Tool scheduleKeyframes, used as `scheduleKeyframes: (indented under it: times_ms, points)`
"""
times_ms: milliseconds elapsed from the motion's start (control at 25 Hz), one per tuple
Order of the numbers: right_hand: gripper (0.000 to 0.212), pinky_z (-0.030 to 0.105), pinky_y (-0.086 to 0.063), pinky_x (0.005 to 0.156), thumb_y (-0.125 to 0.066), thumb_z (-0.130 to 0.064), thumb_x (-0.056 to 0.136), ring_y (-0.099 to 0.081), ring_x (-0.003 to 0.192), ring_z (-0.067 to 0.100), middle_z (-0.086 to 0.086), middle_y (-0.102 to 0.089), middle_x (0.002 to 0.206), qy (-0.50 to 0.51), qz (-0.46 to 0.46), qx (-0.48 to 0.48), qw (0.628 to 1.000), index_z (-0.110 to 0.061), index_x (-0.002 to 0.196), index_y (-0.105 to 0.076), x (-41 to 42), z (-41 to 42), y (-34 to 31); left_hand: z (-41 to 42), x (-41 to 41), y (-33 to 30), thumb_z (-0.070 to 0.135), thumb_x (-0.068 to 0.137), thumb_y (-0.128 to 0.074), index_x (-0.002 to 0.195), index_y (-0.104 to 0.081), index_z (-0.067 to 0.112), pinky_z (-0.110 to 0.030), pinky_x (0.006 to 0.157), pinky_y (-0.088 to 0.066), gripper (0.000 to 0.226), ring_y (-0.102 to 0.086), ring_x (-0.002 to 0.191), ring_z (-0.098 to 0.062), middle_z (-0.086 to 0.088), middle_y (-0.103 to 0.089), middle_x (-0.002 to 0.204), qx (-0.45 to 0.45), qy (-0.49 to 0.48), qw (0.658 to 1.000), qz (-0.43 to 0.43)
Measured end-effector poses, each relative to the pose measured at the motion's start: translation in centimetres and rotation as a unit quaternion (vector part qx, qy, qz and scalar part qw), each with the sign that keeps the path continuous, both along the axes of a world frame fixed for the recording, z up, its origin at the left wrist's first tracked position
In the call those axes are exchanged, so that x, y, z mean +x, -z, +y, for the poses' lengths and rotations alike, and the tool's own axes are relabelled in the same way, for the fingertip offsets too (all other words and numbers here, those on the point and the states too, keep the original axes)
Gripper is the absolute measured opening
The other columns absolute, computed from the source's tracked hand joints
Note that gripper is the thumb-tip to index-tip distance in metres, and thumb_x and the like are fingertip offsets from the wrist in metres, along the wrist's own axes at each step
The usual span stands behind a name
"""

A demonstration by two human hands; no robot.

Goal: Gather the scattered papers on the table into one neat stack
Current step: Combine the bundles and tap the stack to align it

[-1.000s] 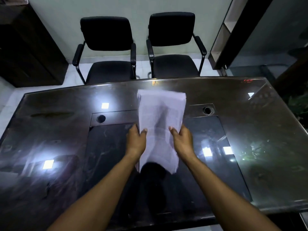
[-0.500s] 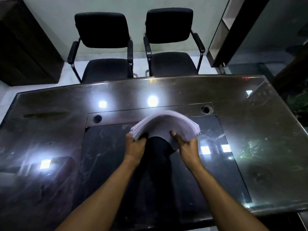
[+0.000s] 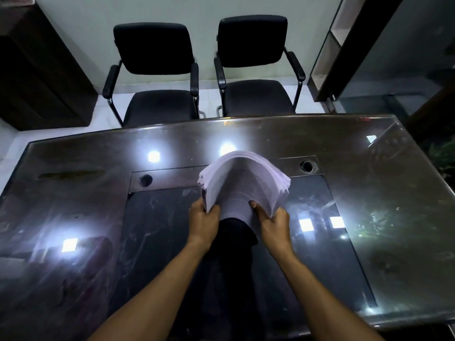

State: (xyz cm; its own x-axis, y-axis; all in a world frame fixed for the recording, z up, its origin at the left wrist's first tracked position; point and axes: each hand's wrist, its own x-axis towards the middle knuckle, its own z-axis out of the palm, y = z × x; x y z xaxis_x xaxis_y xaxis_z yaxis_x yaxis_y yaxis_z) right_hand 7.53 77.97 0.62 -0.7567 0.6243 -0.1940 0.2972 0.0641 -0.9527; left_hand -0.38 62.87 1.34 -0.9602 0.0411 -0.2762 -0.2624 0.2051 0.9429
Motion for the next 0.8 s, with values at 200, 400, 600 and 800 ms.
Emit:
scheduleKeyframes:
  times_ms: [200, 400, 600, 800]
  points:
    - [0.041, 0.052, -0.057, 0.064, -0.079, -0.041, 0.087, -0.072, 0.071, 0.028, 0.009, -0.074, 0.072, 0.001, -0.045, -0.009, 0.999, -0.002, 0.079, -0.068, 0.5, 0.3, 1.0, -0.5, 0.2, 1.3, 0.012, 0.069, -0.057, 0.075, -0.064, 0.011, -0.034, 0.056, -0.045, 0.010, -0.054, 0.064, -0.017, -0.003, -0.059, 0.067, 0.008, 0.015, 1.000, -0.025]
    - [0.049, 0.030, -0.042, 0.050, -0.077, -0.035, 0.090, -0.051, 0.052, 0.007, -0.004, -0.056, 0.052, -0.038, -0.062, 0.043, 0.996, -0.006, 0.059, -0.052, 0.1, 1.3, 0.4, -0.5, -1.9, 0.2, -0.002, 0.079, -0.058, 0.068, -0.062, 0.014, -0.028, 0.057, -0.045, 0.020, -0.058, 0.065, -0.017, -0.001, -0.061, 0.068, -0.001, 0.056, 0.997, -0.059]
    - [0.003, 0.028, -0.058, 0.075, -0.078, -0.017, 0.089, -0.074, 0.085, 0.009, -0.005, -0.079, 0.088, -0.125, 0.002, -0.038, 0.991, -0.014, 0.089, -0.076, -2.1, 4.3, -4.1, -1.7, -7.8, -4.0, -0.003, 0.079, -0.074, 0.099, -0.069, 0.008, -0.020, 0.062, -0.056, 0.024, -0.068, 0.074, -0.015, -0.001, -0.073, 0.085, 0.017, 0.175, 0.984, -0.038]
    - [0.026, 0.043, -0.059, 0.091, -0.068, 0.005, 0.091, -0.073, 0.107, 0.027, 0.008, -0.077, 0.114, -0.032, 0.135, -0.225, 0.964, -0.009, 0.113, -0.070, -3.7, 4.4, -7.8, -4.5, -9.0, -5.9, 0.003, 0.079, -0.065, 0.114, -0.072, 0.004, -0.040, 0.084, -0.061, 0.036, -0.073, 0.092, -0.028, -0.019, -0.072, 0.112, 0.308, 0.145, 0.927, -0.159]
